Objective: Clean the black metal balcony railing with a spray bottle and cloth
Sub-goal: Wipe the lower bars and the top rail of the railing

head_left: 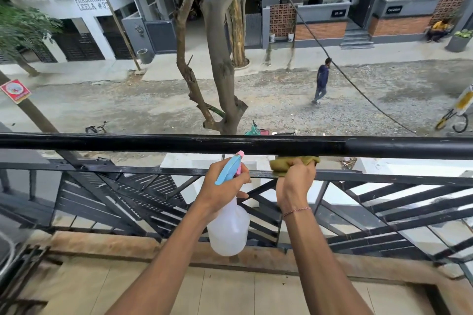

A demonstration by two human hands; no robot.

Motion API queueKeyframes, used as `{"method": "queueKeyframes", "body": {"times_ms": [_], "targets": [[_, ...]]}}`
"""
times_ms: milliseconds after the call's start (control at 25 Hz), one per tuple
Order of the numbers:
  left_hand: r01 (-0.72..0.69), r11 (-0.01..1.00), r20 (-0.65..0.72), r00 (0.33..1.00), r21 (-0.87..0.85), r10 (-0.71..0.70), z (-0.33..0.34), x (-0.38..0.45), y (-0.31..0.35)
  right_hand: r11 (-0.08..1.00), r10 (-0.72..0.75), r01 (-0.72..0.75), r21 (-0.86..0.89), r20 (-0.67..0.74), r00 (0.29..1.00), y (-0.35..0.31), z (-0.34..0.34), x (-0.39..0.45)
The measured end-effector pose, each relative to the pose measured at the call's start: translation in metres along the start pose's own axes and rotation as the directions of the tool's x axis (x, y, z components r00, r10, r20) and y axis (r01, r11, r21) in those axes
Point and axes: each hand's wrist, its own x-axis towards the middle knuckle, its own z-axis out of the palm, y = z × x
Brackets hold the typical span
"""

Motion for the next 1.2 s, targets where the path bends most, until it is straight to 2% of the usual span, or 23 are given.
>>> {"method": "queueKeyframes", "body": {"times_ms": [200,320,400,480,560,680,760,880,1040,1120,1200], "targets": [[0.029,1.000,-0.032,0.999,-0.005,-0.030,-0.026,-0.005,-0.007,0.987,0.160,-0.157,-0.034,0.118,0.980,-0.002,0.010,-0.006],[0.045,0.999,-0.042,0.998,-0.017,-0.046,-0.041,-0.004,-0.013,0.947,0.300,-0.250,-0.201,0.277,0.913,0.034,0.033,-0.026],[0.052,0.999,-0.038,0.998,-0.012,-0.053,-0.053,-0.003,-0.015,0.930,0.362,-0.311,-0.197,0.342,0.867,0.055,0.047,-0.040],[0.068,0.998,-0.035,0.997,-0.012,-0.068,-0.066,0.000,-0.018,0.942,0.331,-0.286,-0.179,0.341,0.880,0.055,0.044,-0.035],[0.089,0.996,-0.038,0.995,0.000,-0.089,-0.076,0.004,-0.023,0.966,0.252,-0.230,-0.114,0.243,0.937,0.033,0.025,-0.010],[0.121,0.993,-0.032,0.992,0.007,-0.120,-0.085,0.009,-0.030,0.980,0.155,-0.162,0.118,0.065,0.986,-0.001,-0.002,0.027],[0.121,0.993,-0.022,0.992,-0.004,-0.121,-0.093,0.013,-0.034,0.988,0.108,-0.112,0.110,0.039,0.993,-0.007,0.004,0.018],[0.109,0.994,-0.010,0.994,-0.013,-0.109,-0.107,0.012,-0.037,0.987,0.155,-0.150,-0.049,0.117,0.981,0.034,0.044,-0.026],[0.071,0.997,-0.007,0.997,-0.017,-0.071,-0.144,0.005,-0.046,0.918,0.370,-0.310,-0.249,0.254,0.893,0.108,0.112,-0.085],[0.080,0.997,-0.023,0.997,-0.016,-0.080,-0.172,0.004,-0.052,0.922,0.380,-0.335,-0.194,0.279,0.882,0.126,0.133,-0.101],[0.082,0.997,-0.031,0.996,0.002,-0.082,-0.199,0.005,-0.058,0.949,0.314,-0.301,-0.090,0.243,0.918,0.122,0.131,-0.097]]}}
